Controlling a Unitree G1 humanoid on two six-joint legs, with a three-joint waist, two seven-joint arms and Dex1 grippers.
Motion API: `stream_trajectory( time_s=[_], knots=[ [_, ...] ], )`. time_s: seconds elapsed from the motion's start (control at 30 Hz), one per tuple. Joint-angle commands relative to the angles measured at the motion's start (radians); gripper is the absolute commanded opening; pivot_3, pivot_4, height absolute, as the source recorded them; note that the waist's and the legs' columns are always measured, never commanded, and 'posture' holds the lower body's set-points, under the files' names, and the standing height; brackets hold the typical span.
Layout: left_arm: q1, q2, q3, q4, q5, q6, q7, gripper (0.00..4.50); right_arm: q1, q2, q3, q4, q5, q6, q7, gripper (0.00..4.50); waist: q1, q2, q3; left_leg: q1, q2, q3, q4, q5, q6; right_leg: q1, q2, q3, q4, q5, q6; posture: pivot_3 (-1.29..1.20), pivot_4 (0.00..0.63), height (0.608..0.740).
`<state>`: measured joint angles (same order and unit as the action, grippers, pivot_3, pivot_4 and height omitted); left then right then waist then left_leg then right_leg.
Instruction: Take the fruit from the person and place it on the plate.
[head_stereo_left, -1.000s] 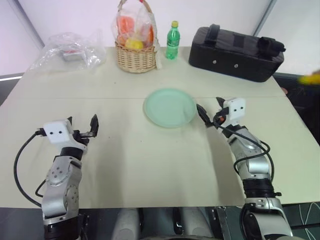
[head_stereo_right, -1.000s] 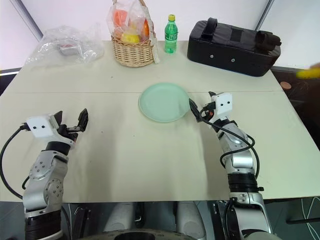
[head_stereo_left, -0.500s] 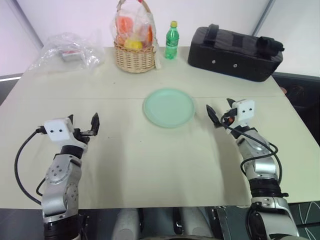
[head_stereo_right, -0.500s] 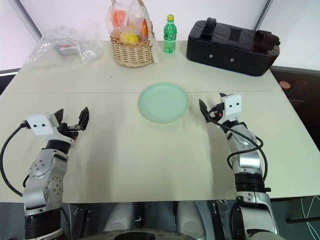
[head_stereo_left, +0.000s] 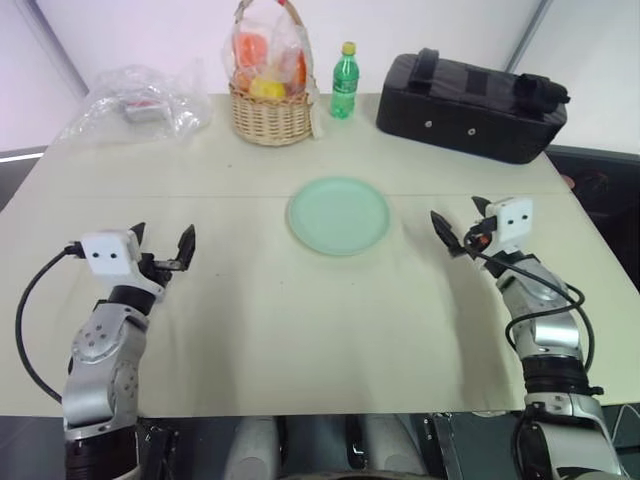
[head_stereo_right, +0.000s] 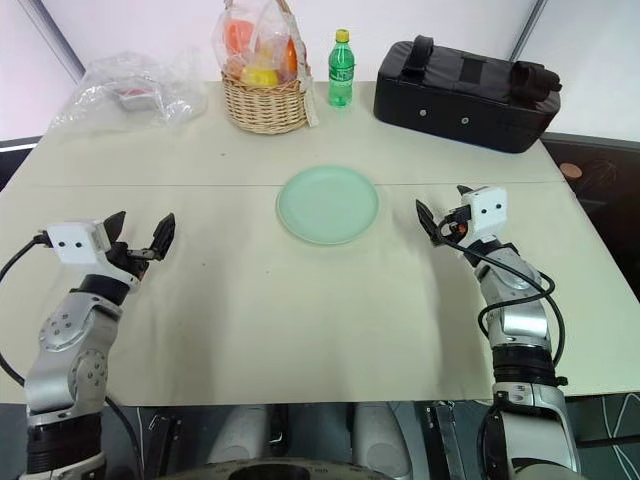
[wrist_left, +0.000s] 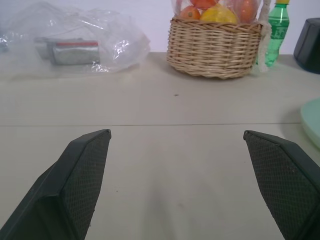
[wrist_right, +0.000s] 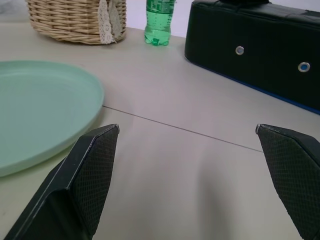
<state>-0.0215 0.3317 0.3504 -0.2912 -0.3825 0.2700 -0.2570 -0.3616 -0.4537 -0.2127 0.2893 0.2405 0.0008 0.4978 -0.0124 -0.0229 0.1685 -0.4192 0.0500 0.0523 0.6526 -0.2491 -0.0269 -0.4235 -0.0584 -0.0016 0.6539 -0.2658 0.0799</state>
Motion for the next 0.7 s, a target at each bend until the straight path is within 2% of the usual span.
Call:
stream_trajectory(
  time_s=[0.03,0.7],
  knots=[
    [0.004,0.015,0.01,-0.028,-0.012,-0.009,-0.02,4.46,-0.006,-0.017,-0.023,-0.013,0.014,-0.014,0.011,4.5,0.0,0.0,0.0,0.0,0.0,0.0,0.0,0.0,0.0,0.0,0.0,0.0,0.0,0.0,0.0,0.0,0.15,0.74],
    [0.012,0.026,0.006,-0.033,-0.005,-0.001,-0.036,4.46,-0.003,-0.01,-0.019,-0.009,0.009,-0.016,0.017,4.5,0.0,0.0,0.0,0.0,0.0,0.0,0.0,0.0,0.0,0.0,0.0,0.0,0.0,0.0,0.0,0.0,0.15,0.74]
  ],
)
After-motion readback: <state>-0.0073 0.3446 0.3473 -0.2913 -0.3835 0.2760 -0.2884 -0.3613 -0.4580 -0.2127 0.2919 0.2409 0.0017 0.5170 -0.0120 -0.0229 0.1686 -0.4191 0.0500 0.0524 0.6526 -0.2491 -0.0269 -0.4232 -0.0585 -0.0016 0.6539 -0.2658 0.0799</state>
